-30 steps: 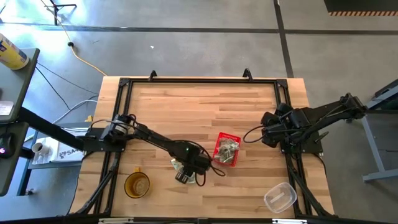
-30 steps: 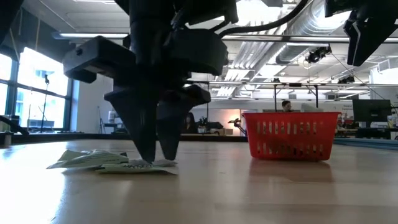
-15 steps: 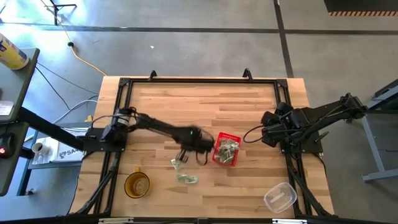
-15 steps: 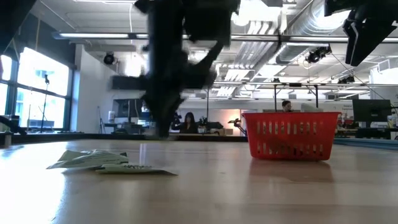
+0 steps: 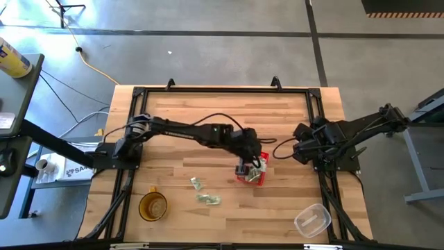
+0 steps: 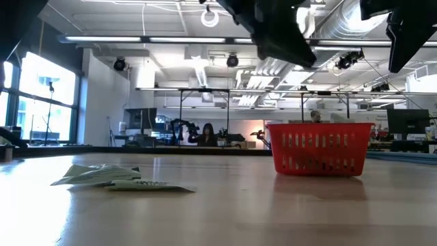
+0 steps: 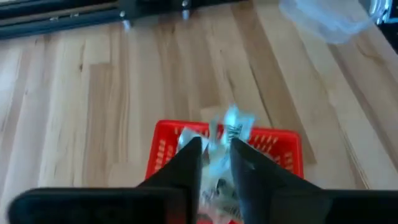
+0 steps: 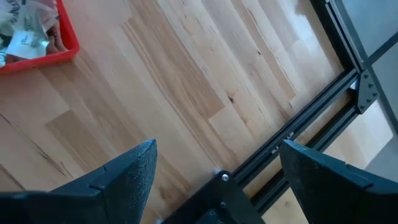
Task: Pick and place items into bin
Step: Put the light green stevia packet into the red bin
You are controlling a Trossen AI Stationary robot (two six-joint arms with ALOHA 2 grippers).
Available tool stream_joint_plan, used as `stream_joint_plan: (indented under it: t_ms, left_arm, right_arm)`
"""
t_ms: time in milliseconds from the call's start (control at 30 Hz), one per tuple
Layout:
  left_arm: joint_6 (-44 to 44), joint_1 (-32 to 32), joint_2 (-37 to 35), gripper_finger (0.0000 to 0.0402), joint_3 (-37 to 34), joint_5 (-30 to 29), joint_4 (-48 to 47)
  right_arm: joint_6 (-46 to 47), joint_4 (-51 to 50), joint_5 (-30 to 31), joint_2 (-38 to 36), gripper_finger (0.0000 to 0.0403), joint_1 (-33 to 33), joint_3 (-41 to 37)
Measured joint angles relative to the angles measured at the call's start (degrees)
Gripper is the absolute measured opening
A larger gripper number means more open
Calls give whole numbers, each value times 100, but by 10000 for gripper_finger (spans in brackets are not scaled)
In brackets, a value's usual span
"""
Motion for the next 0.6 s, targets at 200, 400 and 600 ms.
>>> stream_joint_plan:
  t_ms: [200, 400, 600]
  left_arm:
    - [-50, 22, 169, 162, 0, -473, -1441]
    - [-489, -28, 93, 184, -69, -116, -3931]
    - [-513, -423, 5, 179, -941, 222, -4273]
  right_arm:
    - [122, 0, 0, -2, 330, 101, 0]
    - [113, 0, 60, -2, 330, 101, 0]
    - [-27, 0, 5, -2, 330, 101, 0]
